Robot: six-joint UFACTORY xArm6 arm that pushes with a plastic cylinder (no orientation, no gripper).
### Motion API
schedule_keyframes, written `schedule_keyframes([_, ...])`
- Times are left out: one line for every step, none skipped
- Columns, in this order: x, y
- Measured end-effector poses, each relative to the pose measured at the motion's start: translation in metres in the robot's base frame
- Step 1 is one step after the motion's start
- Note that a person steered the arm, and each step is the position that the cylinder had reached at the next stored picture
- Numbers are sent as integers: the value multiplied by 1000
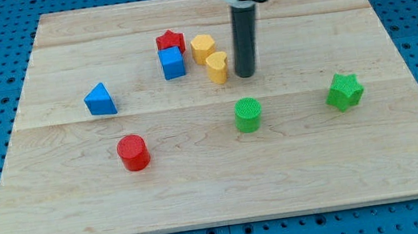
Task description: Push the green star to the left of the yellow heart
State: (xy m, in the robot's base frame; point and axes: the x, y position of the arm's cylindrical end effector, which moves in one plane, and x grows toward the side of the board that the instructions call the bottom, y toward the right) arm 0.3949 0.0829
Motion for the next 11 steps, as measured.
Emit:
schedule_keyframes([3,91])
schedule_keyframes([38,145])
schedule_keyframes([80,110])
schedule_keyframes([84,25])
schedule_keyframes([84,-41])
schedule_keyframes([103,-41])
schedule_keyframes([100,-48])
schedule_keyframes([71,-73])
schedule_keyframes([53,-101])
schedule_keyframes([56,-102])
schedule_keyframes([45,-108])
